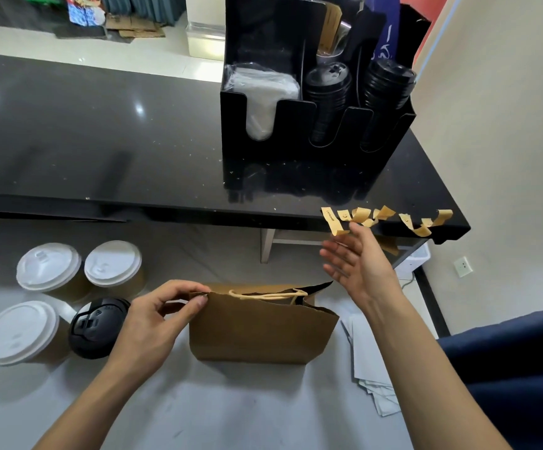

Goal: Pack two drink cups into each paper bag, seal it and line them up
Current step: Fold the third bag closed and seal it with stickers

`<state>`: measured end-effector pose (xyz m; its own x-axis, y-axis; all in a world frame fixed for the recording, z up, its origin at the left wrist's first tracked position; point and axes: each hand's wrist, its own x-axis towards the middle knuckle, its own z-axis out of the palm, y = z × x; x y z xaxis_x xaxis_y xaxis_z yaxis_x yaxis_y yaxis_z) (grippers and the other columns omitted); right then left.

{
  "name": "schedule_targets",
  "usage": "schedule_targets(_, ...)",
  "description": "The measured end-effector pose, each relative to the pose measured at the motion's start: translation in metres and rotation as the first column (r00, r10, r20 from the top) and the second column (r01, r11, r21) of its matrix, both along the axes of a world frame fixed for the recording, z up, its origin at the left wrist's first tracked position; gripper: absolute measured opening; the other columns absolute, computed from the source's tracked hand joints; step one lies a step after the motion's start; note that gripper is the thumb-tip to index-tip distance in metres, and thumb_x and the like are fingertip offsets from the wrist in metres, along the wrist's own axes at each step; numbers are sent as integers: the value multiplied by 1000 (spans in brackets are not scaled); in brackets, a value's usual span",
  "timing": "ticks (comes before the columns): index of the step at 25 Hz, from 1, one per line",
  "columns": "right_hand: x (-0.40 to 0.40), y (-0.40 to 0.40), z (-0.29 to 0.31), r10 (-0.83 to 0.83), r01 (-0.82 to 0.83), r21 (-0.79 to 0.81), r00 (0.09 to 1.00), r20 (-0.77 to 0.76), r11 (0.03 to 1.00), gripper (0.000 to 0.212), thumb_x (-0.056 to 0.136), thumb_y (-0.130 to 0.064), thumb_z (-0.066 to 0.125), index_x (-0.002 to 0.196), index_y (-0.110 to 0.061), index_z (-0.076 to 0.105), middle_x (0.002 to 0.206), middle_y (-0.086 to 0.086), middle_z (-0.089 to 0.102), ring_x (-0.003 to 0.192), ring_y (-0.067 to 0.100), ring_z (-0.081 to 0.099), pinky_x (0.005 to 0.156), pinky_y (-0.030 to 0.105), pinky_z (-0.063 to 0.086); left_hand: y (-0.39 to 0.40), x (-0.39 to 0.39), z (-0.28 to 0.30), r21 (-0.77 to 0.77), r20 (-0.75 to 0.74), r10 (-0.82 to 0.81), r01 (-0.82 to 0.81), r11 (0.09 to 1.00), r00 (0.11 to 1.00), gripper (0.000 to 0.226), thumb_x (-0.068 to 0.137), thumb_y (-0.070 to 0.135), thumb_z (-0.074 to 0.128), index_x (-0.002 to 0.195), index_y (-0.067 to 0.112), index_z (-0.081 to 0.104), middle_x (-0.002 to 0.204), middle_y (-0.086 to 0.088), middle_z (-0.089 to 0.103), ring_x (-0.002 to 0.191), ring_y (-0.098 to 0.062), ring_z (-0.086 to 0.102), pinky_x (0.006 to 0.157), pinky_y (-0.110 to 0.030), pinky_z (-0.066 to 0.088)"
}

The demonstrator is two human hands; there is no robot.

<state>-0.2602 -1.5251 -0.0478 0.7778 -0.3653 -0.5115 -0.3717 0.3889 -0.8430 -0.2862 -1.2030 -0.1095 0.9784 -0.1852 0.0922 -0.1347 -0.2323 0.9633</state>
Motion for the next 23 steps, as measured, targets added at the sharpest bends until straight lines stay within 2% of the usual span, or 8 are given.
schedule_targets(5,14,7,3,-95,94,-50,995,-27,994,19,94,-23,65,106,-9,72,96,8,79,86,19,77,80,36,60,1,1,-3,-1,-6,-4,4,1000,1000,18,89,28,70,106,27,75,104,-2,74,98,-18,69,83,-22,54)
schedule_targets(9,20,10,7,-150,147,-126,989,-18,981,11,92,-23,74,98,-14,73,83,3,79,77,16,77,65,29,58,1,-1,-3,6,7,0,0,1000,1000,20,88,31,69,107,27,75,105,-1,74,98,-18,69,81,-20,54)
schedule_targets(12,21,13,8,-168,167,-182,986,13,969,8,91,-22,75,96,-16,74,82,2,79,71,12,76,56,24,54,0,-3,-1,7,16,9,-9,1000,1000,18,88,29,70,105,28,76,101,0,74,95,-17,69,79,-16,52)
schedule_targets(17,13,20,13,-163,181,-317,983,83,931,6,94,-23,73,93,-18,76,84,-1,79,72,10,74,60,24,51,-1,-10,7,10,39,-4,4,1000,999,15,86,30,72,99,30,77,101,1,74,94,-15,70,78,-16,52)
schedule_targets(23,2,25,16,-131,172,-449,984,121,877,12,96,-21,69,87,-24,76,86,-4,78,62,1,69,62,22,49,1,-17,13,-1,32,9,-9,1000,999,14,82,31,75,93,35,80,98,6,76,91,-14,71,78,-17,54)
